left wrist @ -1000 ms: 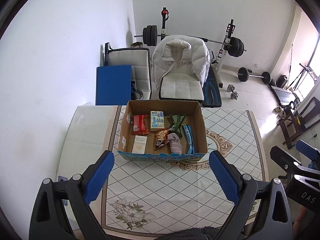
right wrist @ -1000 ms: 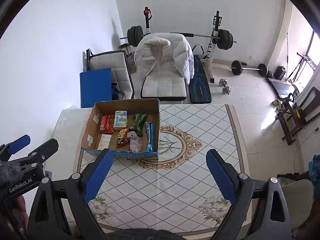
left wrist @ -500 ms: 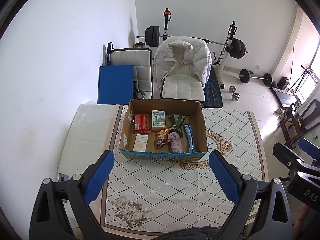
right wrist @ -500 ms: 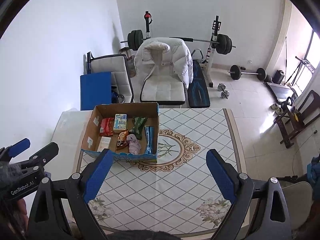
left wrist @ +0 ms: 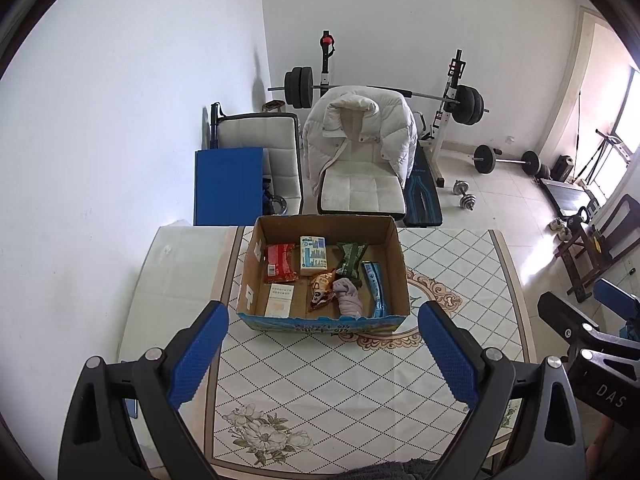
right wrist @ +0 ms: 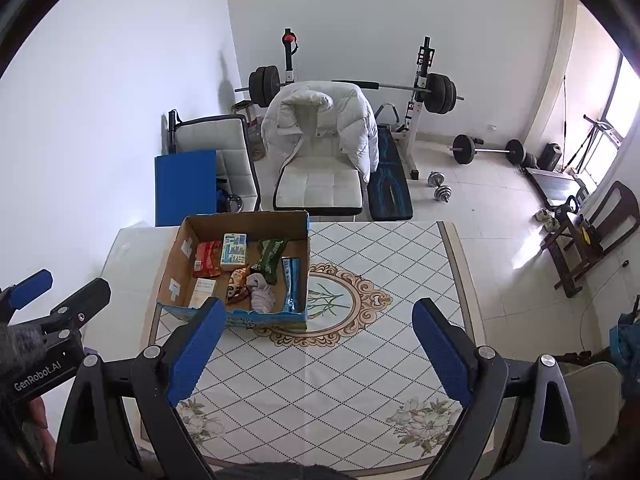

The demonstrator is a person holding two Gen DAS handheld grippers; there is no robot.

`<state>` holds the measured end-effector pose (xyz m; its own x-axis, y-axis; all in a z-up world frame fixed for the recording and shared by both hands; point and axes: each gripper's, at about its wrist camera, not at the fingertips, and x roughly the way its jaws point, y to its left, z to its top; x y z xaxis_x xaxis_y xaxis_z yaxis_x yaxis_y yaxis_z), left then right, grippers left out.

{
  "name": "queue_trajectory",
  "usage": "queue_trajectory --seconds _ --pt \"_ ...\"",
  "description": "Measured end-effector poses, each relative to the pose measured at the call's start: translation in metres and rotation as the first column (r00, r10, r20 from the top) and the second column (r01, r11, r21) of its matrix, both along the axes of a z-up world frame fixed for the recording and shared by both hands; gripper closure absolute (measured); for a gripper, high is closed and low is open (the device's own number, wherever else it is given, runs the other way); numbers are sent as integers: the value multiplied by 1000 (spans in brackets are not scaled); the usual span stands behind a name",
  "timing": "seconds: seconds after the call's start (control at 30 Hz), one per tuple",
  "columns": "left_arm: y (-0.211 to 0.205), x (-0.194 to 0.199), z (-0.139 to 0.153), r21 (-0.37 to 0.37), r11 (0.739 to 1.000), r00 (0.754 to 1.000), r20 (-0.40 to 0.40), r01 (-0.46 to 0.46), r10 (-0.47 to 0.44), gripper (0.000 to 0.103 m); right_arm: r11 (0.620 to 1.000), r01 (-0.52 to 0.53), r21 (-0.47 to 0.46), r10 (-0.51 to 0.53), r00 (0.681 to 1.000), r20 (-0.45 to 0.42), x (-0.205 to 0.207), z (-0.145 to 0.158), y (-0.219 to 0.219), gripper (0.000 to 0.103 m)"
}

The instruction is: Organize soft objects

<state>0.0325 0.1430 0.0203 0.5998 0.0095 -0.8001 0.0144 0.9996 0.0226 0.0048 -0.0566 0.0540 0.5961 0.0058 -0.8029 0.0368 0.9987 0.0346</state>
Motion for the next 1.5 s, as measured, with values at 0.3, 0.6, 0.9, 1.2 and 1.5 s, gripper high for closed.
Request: queue_trajectory --seconds 0.3,0.6,0.9,1.2,1.5 --pt "-5 -1 -1 5 1000 1000 -8 16 -16 6 1000 11 -6 -11 1000 11 -2 1 1 7" --pt "-7 0 -3 5 1000 1000 -12 20 -20 6 1000 27 -4 -27 1000 13 -3 2 -1 7" --pt "-9 3 -5 8 1000 999 -20 27 -27 6 999 33 -1 -33 999 7 -1 -2 -1 7" --pt "-8 5 -8 5 1000 999 -21 27 -27 6 999 44 -3 -44 999 1 0 -7 -1 7" --pt "-6 7 -10 4 1000 999 -21 24 -24 6 999 46 -6 -46 999 5 2 -6 3 7"
